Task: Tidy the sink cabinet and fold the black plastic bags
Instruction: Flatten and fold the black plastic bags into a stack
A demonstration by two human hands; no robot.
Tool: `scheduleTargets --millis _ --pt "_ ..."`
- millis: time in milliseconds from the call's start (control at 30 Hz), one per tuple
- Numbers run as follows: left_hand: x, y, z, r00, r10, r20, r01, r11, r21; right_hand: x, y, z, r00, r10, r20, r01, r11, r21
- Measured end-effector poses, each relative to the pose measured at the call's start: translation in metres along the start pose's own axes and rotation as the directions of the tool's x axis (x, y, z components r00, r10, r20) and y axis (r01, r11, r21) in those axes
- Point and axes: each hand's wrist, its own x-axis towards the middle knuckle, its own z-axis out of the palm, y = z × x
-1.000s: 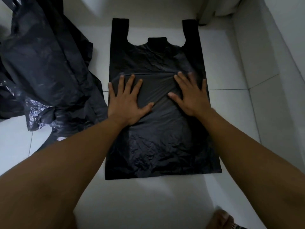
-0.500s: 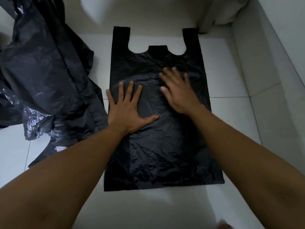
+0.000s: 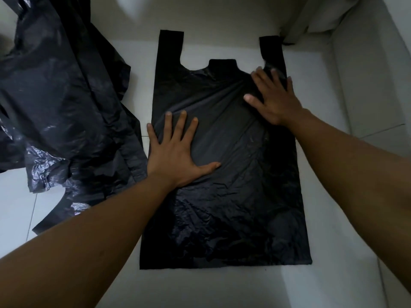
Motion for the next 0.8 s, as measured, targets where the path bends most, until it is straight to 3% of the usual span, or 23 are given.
scheduleTargets --millis 100,233,533,800 --pt "-0.001 0.001 -0.002 1.000 -0.004 0.002 0.004 1.000 -0.014 0.001 0.002 -0.006 0.992 0.068 -0.103 -0.059 0.994 0.095" --pt "-0.001 0.001 -0.003 1.000 -0.009 0.016 0.009 1.000 -0.009 -0.029 -0.040 0.003 0.967 0.018 -0.254 0.011 0.993 0.114" --pt "-0.004 0.001 -0.005 0.999 -0.010 0.035 0.011 1.000 -0.013 -0.156 -0.133 0.078 0.918 0.314 -0.242 -0.255 0.935 0.248" --pt "0.000 -0.004 -0.010 0.992 0.016 0.123 -0.010 0.999 -0.049 -0.177 -0.134 0.087 0.939 0.289 -0.186 -0.260 0.951 0.167"
